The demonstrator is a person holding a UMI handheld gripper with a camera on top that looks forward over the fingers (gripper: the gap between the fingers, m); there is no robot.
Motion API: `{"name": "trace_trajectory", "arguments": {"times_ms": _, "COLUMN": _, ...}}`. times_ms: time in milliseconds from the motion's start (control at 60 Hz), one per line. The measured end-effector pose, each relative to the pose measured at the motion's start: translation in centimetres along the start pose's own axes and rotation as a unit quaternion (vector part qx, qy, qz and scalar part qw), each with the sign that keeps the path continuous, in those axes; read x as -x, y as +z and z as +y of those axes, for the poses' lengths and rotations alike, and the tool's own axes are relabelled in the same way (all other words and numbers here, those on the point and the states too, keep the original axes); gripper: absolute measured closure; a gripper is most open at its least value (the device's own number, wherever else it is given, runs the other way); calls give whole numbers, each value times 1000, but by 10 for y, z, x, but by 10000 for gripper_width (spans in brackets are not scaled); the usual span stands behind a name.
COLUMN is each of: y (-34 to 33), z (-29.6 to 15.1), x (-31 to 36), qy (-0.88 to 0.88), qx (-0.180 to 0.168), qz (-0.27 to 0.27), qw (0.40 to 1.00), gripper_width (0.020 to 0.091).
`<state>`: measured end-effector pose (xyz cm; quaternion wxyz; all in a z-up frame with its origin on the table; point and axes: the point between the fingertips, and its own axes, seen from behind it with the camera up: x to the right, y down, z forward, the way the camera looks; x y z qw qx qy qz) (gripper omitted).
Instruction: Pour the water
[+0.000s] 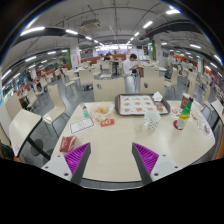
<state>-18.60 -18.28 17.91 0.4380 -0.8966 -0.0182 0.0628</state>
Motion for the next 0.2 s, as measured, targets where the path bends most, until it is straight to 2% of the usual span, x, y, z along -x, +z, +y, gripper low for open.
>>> {"name": "trace_trajectory", "arguments": {"times_ms": 200, "y": 8, "z": 6, "x": 9, "qy": -26, "qx": 19, "qz": -17, "qw": 999, "gripper_width": 266}}
